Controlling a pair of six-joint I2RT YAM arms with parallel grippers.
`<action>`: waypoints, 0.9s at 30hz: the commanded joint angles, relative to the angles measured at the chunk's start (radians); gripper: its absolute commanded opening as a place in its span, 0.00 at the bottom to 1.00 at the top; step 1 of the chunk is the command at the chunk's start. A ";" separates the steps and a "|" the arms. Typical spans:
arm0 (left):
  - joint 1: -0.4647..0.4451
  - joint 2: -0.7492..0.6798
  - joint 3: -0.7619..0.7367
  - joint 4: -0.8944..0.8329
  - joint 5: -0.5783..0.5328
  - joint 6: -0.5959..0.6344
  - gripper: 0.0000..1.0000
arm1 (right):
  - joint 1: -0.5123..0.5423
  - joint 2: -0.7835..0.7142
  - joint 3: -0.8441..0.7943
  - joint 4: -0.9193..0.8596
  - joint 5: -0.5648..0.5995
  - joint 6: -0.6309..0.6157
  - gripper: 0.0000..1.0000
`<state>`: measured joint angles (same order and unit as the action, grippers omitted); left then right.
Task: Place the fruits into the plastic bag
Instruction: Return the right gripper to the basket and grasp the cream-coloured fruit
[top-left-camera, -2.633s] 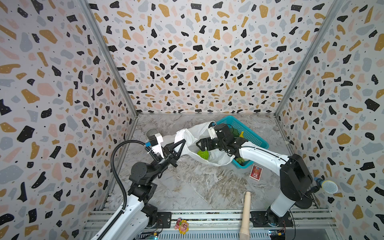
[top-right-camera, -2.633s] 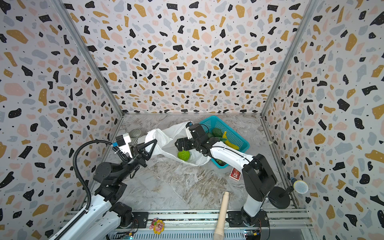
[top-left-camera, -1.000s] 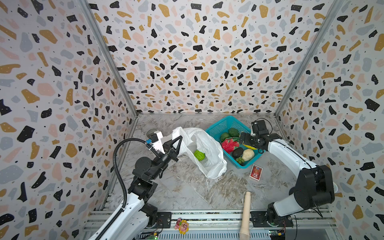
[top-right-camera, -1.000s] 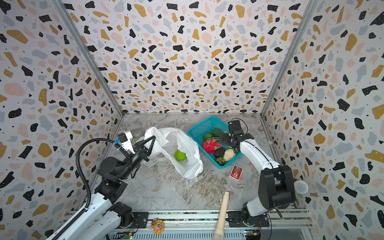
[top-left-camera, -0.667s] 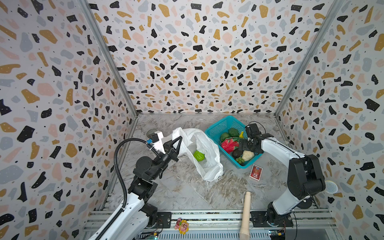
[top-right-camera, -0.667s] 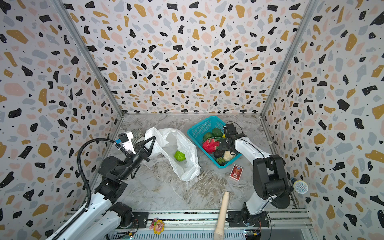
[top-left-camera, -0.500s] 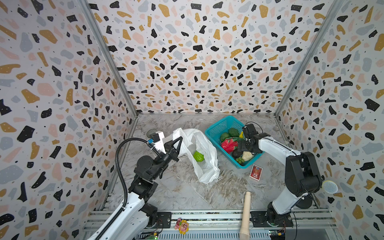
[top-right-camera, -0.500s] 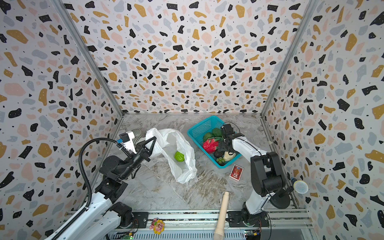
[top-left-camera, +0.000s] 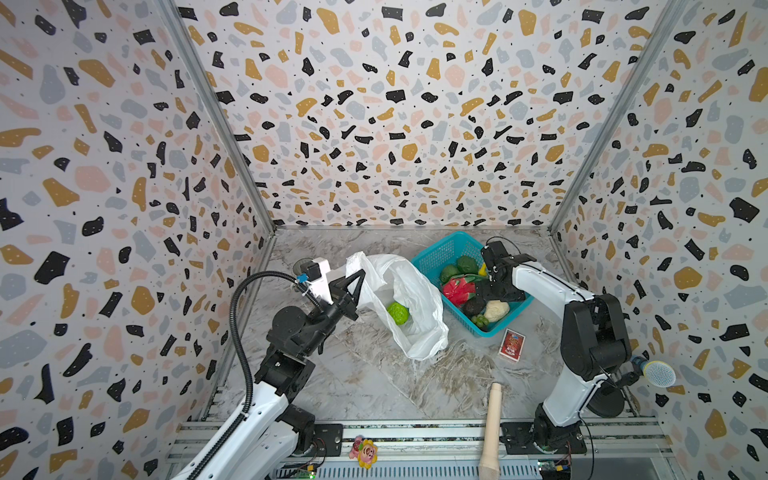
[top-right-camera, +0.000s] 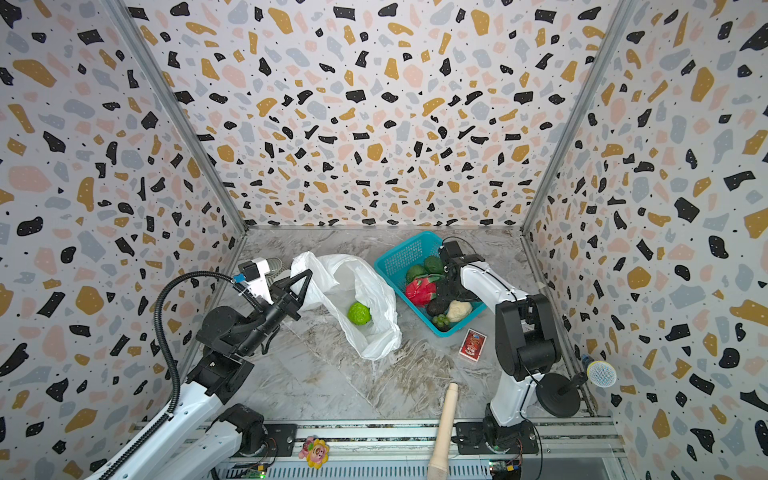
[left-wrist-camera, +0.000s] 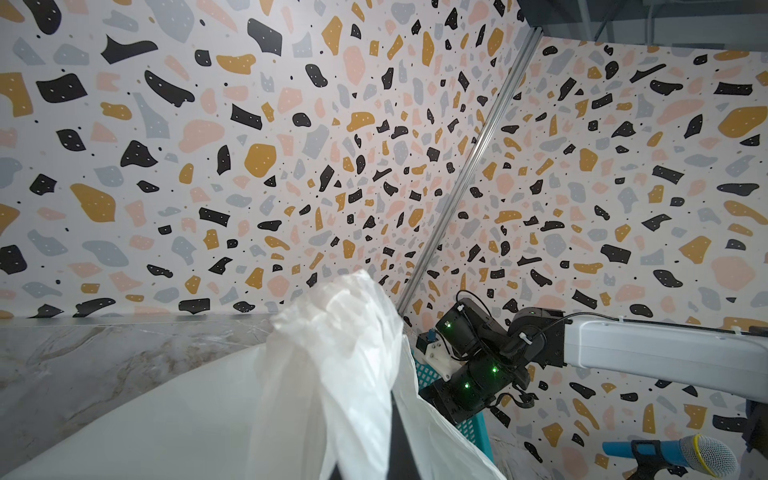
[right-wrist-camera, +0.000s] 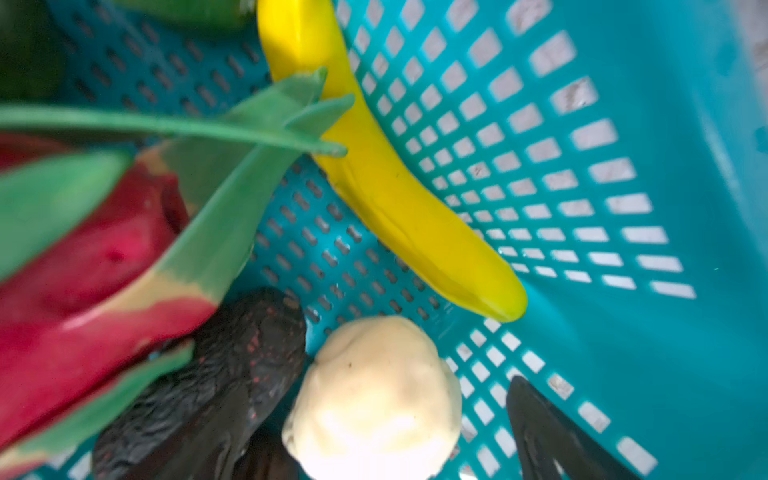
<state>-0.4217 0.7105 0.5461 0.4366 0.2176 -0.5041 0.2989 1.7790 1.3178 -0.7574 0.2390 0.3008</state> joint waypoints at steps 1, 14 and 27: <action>-0.003 0.008 0.026 0.031 0.000 0.032 0.00 | 0.006 -0.033 0.034 -0.098 -0.021 -0.040 0.96; -0.008 0.035 0.035 0.027 0.003 0.051 0.00 | 0.045 0.007 -0.027 -0.081 0.105 -0.027 0.97; -0.015 0.051 0.046 0.030 0.002 0.053 0.00 | 0.036 0.074 -0.092 0.054 0.070 0.038 0.83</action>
<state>-0.4305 0.7662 0.5529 0.4267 0.2180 -0.4637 0.3424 1.8473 1.2552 -0.6968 0.3416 0.2890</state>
